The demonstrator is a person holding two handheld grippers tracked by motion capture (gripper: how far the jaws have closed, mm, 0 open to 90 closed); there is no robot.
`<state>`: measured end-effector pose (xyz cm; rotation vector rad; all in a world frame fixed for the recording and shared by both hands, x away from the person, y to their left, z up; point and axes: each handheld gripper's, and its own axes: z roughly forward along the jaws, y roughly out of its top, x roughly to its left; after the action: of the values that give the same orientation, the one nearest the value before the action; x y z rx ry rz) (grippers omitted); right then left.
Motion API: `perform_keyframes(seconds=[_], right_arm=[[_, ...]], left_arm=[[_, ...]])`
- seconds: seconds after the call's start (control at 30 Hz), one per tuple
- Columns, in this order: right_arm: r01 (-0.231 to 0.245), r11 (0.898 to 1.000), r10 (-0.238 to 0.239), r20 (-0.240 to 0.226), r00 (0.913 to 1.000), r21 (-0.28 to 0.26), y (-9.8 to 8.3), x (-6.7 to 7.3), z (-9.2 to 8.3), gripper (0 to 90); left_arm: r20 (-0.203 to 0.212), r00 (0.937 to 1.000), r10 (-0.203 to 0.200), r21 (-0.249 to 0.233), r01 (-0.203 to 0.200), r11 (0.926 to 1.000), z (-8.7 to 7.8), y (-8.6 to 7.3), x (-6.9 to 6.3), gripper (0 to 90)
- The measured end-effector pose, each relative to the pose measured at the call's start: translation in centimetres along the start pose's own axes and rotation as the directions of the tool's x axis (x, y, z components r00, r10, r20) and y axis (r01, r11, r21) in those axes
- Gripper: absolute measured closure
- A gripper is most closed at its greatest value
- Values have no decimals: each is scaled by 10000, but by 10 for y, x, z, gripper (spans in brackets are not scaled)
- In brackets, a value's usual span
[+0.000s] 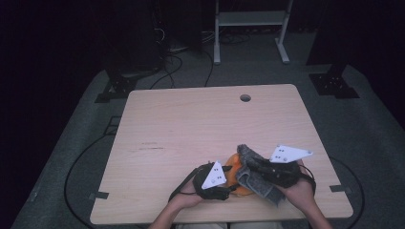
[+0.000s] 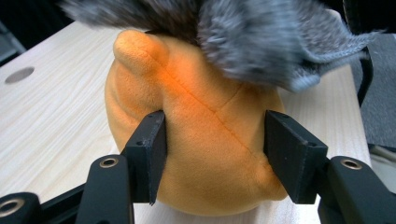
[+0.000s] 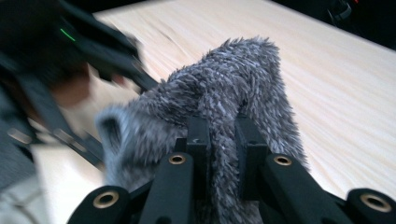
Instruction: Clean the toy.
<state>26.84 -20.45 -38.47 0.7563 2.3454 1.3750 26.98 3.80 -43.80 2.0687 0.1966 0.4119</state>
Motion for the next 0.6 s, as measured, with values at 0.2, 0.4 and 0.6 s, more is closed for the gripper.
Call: perform_keyframes(seconds=[0.2,0.4,0.6], right_arm=[[274,9991,-281,227,9993,335,4,2,11,780],[-445,9968,388,855,9956,658,-20,-18,3,781],[-916,9937,860,852,9926,644,-35,-31,2,778]], left_arm=[[-38,10000,-12,112,13,9999,-2,-2,-1,409],[41,9989,-457,164,457,9988,-3,-7,6,410],[49,9979,-645,214,644,9977,-3,-9,9,414]])
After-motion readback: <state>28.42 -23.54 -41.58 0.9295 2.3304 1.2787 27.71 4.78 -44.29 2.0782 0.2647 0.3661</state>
